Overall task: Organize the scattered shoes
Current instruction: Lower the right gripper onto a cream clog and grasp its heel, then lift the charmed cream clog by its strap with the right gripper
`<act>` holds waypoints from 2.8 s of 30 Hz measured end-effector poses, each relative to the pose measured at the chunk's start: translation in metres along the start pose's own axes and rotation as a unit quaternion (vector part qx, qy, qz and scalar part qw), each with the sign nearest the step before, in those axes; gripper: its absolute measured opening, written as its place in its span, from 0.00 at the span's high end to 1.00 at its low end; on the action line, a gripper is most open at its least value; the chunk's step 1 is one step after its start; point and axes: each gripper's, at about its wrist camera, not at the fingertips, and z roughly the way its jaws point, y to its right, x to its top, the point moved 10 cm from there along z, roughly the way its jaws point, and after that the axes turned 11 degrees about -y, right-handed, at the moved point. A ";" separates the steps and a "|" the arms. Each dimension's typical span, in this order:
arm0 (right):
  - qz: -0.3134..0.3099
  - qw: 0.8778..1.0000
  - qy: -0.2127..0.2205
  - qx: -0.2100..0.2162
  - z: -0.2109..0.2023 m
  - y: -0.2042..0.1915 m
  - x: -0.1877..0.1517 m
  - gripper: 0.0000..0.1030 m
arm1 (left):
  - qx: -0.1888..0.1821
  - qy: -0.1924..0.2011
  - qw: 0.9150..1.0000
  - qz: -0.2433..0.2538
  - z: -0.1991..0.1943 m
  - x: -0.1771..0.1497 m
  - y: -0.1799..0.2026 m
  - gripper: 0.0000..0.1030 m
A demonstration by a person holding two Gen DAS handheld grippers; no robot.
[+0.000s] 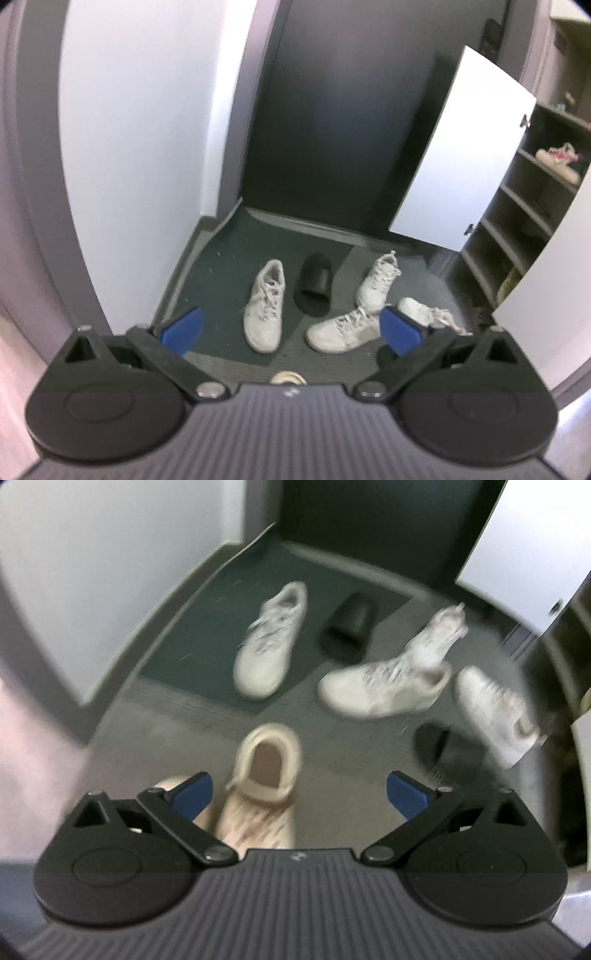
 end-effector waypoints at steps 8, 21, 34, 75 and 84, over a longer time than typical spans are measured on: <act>0.039 0.998 -0.047 0.021 0.122 0.017 0.017 0.00 | 0.020 -0.015 1.000 -0.017 0.012 0.005 -0.029 0.00; 0.116 0.985 -0.106 0.068 0.221 0.006 0.002 0.02 | 0.047 -0.068 0.996 -0.030 0.053 0.008 -0.054 0.00; 0.452 0.886 -0.082 0.054 0.195 0.084 -0.042 0.09 | 0.041 -0.057 0.996 -0.052 0.043 0.005 -0.066 0.00; -0.555 0.825 -0.009 -0.107 0.107 0.047 -0.094 0.00 | -0.022 -0.060 0.998 0.002 0.028 -0.011 -0.001 0.00; -0.695 0.699 -0.095 -0.140 0.182 0.040 -0.117 0.00 | 0.010 -0.063 0.998 0.005 0.033 -0.007 -0.022 0.00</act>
